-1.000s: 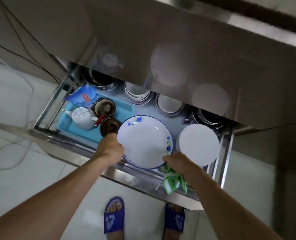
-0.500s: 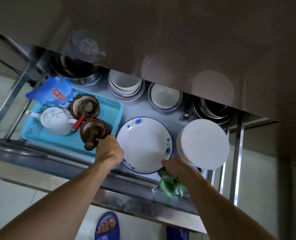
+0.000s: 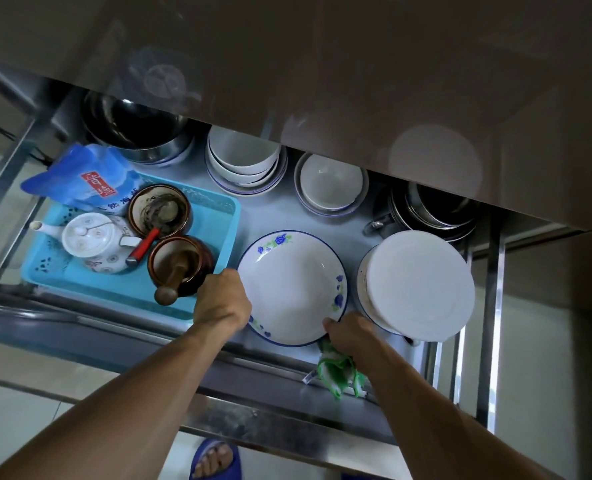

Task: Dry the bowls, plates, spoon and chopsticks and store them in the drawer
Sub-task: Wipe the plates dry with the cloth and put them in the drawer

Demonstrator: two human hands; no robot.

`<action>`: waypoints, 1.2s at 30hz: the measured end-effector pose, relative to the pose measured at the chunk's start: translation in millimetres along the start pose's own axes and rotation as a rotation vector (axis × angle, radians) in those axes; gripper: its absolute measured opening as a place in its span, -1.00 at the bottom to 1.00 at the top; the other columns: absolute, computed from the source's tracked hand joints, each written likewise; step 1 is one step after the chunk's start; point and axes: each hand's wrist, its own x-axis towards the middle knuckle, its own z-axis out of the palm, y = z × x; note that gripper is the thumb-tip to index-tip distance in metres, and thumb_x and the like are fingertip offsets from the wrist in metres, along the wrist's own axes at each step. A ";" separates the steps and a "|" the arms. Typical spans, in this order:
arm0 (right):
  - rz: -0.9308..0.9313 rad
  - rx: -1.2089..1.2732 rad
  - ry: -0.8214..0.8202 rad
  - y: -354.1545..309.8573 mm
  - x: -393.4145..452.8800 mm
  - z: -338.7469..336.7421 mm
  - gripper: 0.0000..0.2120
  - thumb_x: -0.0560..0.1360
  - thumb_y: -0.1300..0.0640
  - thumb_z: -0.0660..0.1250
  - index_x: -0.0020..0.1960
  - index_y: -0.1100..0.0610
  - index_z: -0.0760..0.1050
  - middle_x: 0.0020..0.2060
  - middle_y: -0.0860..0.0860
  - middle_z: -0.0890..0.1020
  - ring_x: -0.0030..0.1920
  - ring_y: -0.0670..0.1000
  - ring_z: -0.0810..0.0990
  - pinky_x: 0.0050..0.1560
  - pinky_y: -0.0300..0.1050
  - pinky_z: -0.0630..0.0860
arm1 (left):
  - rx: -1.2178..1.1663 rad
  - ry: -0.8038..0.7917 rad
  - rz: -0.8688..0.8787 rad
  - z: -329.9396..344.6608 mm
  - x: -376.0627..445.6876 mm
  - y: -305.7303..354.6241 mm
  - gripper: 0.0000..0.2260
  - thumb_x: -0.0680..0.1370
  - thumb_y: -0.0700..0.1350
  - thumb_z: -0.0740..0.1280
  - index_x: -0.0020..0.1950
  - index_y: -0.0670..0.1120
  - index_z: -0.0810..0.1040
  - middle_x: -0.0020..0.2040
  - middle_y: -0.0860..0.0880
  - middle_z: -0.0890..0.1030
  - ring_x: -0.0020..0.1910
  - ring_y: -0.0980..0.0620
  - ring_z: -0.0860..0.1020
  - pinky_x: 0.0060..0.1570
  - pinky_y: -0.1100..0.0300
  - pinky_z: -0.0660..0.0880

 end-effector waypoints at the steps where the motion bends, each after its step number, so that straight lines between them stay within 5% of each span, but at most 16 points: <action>1: 0.002 0.005 0.002 0.7 1.3 2.5 -0.62 0.64 -0.01 0.23 0.30 0.25 0.45 0.16 0.18 0.56 0.12 0.17 0.55 0.07 -0.07 0.48 | 0.042 0.001 0.008 0.6 0.2 0.2 -0.74 0.58 -0.21 0.33 0.26 -0.25 0.51 0.22 -0.26 0.58 0.23 -0.25 0.54 0.15 0.02 0.50; 6: 0.002 -0.029 0.012 2.4 4.8 8.6 -0.62 0.64 -0.04 0.22 0.27 0.24 0.47 0.13 0.17 0.57 0.12 0.19 0.55 0.01 -0.12 0.41 | 0.139 0.001 0.051 3.3 5.4 -1.4 -0.72 0.59 -0.19 0.35 0.27 -0.23 0.49 0.23 -0.24 0.58 0.23 -0.21 0.54 0.14 0.04 0.51; 14: -0.021 -0.060 0.082 1.9 0.3 12.1 -0.60 0.60 -0.09 0.22 0.25 0.19 0.50 0.19 0.17 0.61 0.18 0.20 0.57 0.16 -0.05 0.50 | 0.192 -0.014 0.077 7.5 10.3 -3.9 -0.73 0.59 -0.18 0.35 0.27 -0.22 0.51 0.23 -0.22 0.59 0.22 -0.20 0.56 0.14 0.06 0.51; 19: -0.011 -0.043 0.132 0.2 -28.8 7.9 -0.65 0.57 0.05 0.19 0.26 0.23 0.46 0.25 0.19 0.56 0.22 0.19 0.53 0.07 -0.13 0.39 | 0.353 -0.001 0.171 -5.7 -16.3 2.6 -0.73 0.60 -0.11 0.29 0.27 -0.16 0.50 0.23 -0.18 0.56 0.20 -0.18 0.56 0.09 0.07 0.50; 26: -0.193 -0.219 0.297 -12.6 -128.3 -13.1 -0.70 0.56 0.05 0.16 0.17 0.17 0.51 0.17 0.13 0.53 0.15 0.21 0.56 0.15 -0.04 0.48 | 0.555 0.233 0.513 -55.7 -101.2 11.6 -0.72 0.57 0.04 0.24 0.21 -0.06 0.50 0.17 -0.06 0.58 0.23 -0.08 0.50 0.07 0.06 0.47; 31: -0.340 -0.283 0.495 -29.2 -214.4 -51.0 -0.71 0.58 0.00 0.14 0.17 0.13 0.49 0.12 0.09 0.47 0.08 0.17 0.56 0.01 -0.02 0.51 | 0.505 0.320 0.639 -122.1 -159.3 21.1 -0.67 0.24 0.04 0.59 -0.19 -0.15 0.63 -0.23 -0.12 0.63 -0.12 -0.16 0.60 -0.18 -0.02 0.60; 36: -0.370 -0.208 0.599 -43.0 -309.1 -105.4 -0.72 0.58 0.02 0.14 0.12 0.16 0.51 -0.02 0.07 0.41 0.03 0.20 0.57 -0.13 -0.05 0.42 | 0.440 0.441 0.699 -205.4 -227.4 53.8 -0.69 0.25 0.05 0.58 -0.21 -0.12 0.61 -0.25 -0.09 0.61 -0.17 -0.14 0.60 -0.25 0.00 0.55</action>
